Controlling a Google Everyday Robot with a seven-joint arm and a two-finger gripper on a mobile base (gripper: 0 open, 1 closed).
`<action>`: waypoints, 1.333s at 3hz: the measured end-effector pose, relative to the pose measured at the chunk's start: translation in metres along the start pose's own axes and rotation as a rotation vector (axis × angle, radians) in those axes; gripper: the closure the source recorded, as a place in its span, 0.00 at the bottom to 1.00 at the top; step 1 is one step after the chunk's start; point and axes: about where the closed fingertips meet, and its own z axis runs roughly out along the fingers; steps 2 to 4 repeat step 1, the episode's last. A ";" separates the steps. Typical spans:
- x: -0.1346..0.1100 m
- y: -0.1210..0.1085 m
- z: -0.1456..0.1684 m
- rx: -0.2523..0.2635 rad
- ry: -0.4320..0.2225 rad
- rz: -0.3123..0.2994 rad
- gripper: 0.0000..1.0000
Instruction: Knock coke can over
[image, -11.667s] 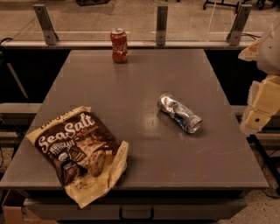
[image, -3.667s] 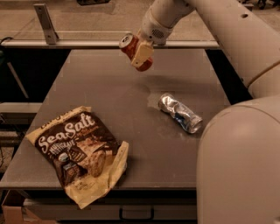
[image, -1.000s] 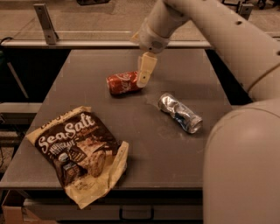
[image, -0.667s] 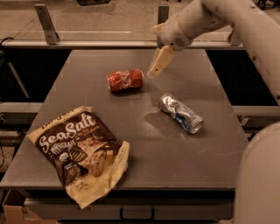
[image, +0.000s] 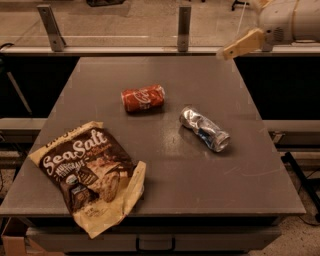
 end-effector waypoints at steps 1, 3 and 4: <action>0.011 -0.012 -0.020 0.050 0.007 0.015 0.00; 0.011 -0.012 -0.020 0.050 0.007 0.015 0.00; 0.011 -0.012 -0.020 0.050 0.007 0.015 0.00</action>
Offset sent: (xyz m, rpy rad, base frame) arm 0.0000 0.0000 0.0000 0.0000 0.0000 0.0000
